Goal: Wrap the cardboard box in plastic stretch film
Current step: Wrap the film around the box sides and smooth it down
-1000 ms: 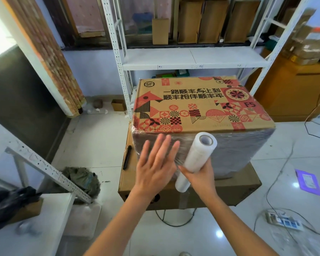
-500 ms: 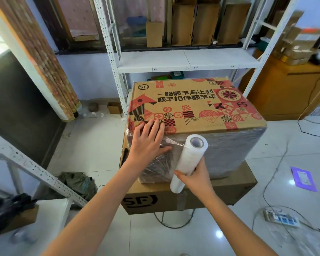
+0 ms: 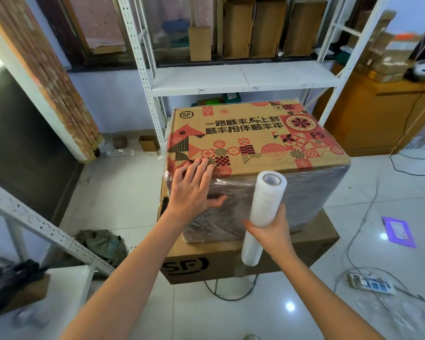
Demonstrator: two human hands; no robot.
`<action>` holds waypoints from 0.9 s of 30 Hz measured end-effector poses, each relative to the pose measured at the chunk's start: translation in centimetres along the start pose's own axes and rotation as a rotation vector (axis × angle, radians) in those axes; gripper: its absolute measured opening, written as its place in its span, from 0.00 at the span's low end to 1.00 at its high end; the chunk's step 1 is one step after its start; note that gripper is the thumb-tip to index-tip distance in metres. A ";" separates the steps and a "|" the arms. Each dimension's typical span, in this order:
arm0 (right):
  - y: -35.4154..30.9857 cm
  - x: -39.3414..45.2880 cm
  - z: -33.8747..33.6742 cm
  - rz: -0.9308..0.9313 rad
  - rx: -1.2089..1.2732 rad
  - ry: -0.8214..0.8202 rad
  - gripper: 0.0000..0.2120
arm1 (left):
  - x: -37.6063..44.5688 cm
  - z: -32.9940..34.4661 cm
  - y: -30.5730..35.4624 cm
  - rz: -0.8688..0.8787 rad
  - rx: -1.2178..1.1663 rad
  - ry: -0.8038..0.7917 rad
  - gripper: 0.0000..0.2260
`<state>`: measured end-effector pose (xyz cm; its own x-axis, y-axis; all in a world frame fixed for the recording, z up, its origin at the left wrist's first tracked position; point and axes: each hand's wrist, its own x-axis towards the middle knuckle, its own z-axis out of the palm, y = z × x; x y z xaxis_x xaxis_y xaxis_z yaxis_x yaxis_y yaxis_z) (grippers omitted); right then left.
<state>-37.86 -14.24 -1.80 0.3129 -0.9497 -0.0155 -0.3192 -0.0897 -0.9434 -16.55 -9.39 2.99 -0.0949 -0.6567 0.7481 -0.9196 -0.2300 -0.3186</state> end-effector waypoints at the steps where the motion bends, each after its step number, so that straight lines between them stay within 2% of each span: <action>1: 0.1 0.0 -0.1 -0.006 0.020 -0.018 0.36 | 0.0 0.0 0.1 -0.006 -0.008 -0.007 0.36; 6: 0.6 0.1 -0.5 -0.002 0.093 -0.152 0.40 | 0.1 -0.4 -0.1 -0.029 -0.043 -0.007 0.33; 11: 2.1 -0.4 -1.6 0.011 0.000 -0.284 0.38 | 0.2 -0.5 0.2 -0.026 -0.046 0.044 0.30; 19: 1.5 -0.4 -3.7 -0.127 -0.003 -0.147 0.34 | 0.0 -0.5 -0.5 0.029 -0.100 0.091 0.28; 24: 1.3 -0.1 -4.7 -0.081 -0.064 0.014 0.35 | -0.2 -0.4 -0.3 0.040 -0.076 0.129 0.27; 27: 0.4 1.1 -4.7 -0.077 -0.095 0.093 0.37 | 0.2 -0.2 0.0 0.030 -0.036 0.192 0.21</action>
<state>-41.84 -16.70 -0.64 0.2568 -0.9622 0.0906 -0.3821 -0.1872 -0.9050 -16.62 -9.39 3.24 -0.1900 -0.5126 0.8373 -0.9281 -0.1844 -0.3235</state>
